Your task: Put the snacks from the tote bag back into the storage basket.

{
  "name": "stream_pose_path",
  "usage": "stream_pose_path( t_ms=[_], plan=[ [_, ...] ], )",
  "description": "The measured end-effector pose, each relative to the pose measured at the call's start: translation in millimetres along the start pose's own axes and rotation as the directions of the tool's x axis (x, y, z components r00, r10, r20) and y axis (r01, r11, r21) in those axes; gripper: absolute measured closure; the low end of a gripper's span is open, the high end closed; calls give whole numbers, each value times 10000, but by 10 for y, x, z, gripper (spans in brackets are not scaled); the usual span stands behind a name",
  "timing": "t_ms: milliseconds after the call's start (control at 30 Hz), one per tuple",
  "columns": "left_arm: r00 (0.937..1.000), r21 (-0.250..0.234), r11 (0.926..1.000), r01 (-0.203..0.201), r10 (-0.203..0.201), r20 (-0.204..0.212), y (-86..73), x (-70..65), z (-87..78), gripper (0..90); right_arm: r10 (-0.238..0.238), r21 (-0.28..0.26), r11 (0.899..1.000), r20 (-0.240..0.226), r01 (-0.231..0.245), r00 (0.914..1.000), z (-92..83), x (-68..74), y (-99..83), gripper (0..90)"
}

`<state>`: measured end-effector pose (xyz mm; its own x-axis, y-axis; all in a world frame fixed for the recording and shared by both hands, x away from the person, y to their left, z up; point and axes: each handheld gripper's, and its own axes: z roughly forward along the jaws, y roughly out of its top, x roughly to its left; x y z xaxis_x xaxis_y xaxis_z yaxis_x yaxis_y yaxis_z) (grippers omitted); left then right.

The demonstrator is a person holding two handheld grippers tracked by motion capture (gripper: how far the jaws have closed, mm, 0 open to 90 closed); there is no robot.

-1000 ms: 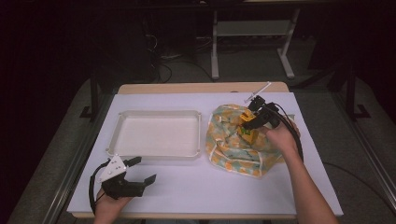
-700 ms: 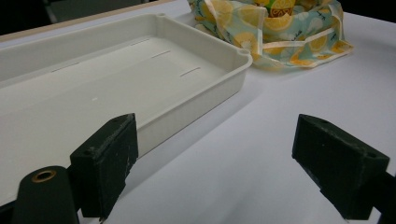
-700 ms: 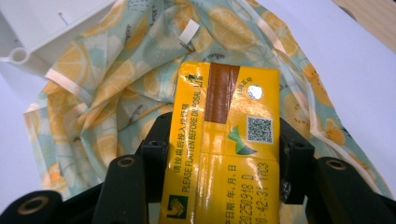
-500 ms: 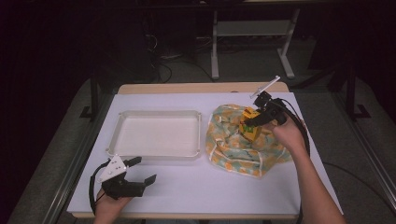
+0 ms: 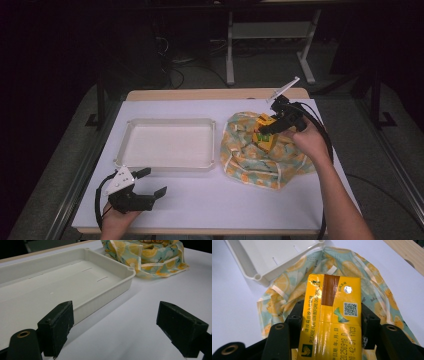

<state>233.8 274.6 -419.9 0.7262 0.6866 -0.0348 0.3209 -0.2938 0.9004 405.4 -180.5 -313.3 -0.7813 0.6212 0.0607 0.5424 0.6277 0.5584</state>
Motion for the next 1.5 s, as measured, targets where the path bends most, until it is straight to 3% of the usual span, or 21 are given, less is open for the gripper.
stream_pose_path(
  t_ms=[300, 700, 1200, 1333, 1500],
  plan=[
    [10000, 42, 10000, -12, 12, -6, 2, -4, 1, 143, -410, -169, 9990, -313, 405, 9987, -73, 60, 62, 492],
    [10000, 3, 10000, 44, -44, -6, -1, 1, -1, 143, -578, -288, 9980, -622, 561, 9964, -111, 122, 150, 492],
    [10000, 17, 10000, 55, -55, 5, -2, 4, -4, 143, -1153, -391, 9929, -979, 1120, 9885, -109, 244, 258, 492],
    [10000, 49, 10000, 53, -53, 2, -3, 7, -8, 143, -1299, -413, 9912, -1258, 1256, 9835, -107, 290, 298, 492],
    [10000, 53, 10000, 45, -45, 8, -2, 6, -9, 143, -1491, -463, 9884, -1243, 1443, 9810, -104, 336, 346, 492]
  ],
)
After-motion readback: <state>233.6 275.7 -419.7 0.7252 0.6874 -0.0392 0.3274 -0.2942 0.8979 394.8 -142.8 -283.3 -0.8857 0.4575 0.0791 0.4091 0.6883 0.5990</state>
